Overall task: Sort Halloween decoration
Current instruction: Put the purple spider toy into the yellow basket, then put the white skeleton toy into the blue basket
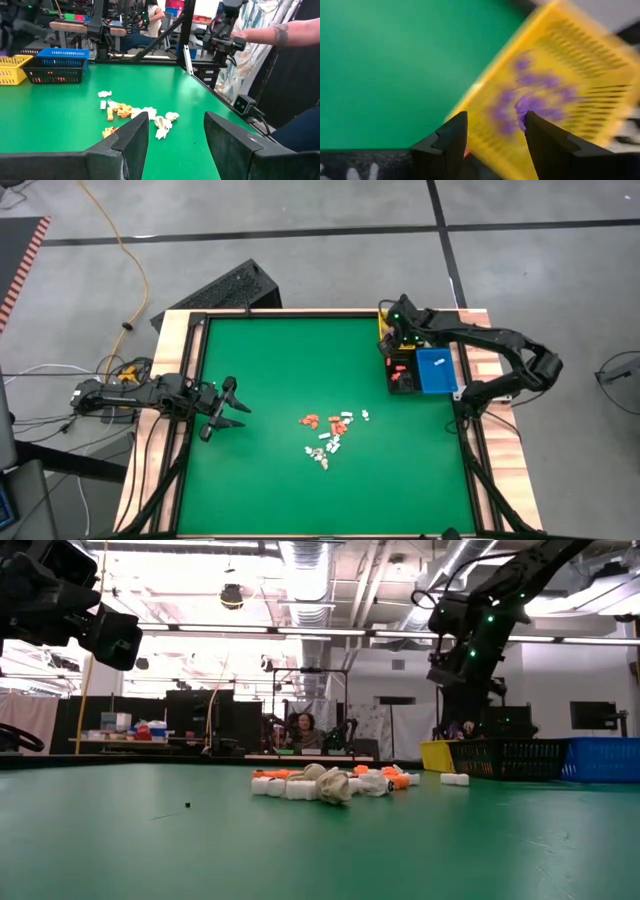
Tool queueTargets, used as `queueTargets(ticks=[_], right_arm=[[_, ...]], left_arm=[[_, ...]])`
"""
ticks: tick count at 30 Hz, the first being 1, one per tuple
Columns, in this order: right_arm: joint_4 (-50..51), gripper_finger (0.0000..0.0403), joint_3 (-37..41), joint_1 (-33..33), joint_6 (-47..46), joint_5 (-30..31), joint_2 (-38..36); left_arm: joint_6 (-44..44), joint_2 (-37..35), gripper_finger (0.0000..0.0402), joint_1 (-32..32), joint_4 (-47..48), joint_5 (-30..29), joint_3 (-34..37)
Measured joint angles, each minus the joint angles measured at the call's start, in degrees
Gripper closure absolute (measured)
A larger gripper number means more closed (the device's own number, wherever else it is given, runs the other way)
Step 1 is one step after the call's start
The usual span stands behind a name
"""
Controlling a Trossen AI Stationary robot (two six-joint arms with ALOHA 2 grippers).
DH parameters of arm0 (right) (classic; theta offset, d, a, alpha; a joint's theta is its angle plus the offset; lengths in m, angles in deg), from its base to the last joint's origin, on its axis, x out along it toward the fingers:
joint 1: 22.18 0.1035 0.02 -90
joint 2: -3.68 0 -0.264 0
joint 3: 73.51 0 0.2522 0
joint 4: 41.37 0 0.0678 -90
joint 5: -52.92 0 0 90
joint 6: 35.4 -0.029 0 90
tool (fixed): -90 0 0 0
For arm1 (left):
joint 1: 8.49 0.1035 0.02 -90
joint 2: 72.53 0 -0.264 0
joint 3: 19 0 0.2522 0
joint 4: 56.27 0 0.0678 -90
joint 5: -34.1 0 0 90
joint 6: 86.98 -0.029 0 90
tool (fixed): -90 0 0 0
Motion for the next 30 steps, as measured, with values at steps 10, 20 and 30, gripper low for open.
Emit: queueTargets(ticks=[10,20,30], right_arm=[[0.5,0.0215,-3.8,-0.2,-2.1,7.0,-0.1],[1.2,0.0245,-5.4,-2.2,-3.6,2.5,0.7],[-14.0,0.0247,-3.2,16.9,1.4,-18.8,0.8]], left_arm=[[10.4,0.0,0.0221,0.0,-10.1,-8.9,0.0],[13.8,0.0,0.0221,0.0,-9.7,-21.3,0.0],[9.3,0.0,0.0221,0.0,-5.9,-24.9,0.0]])
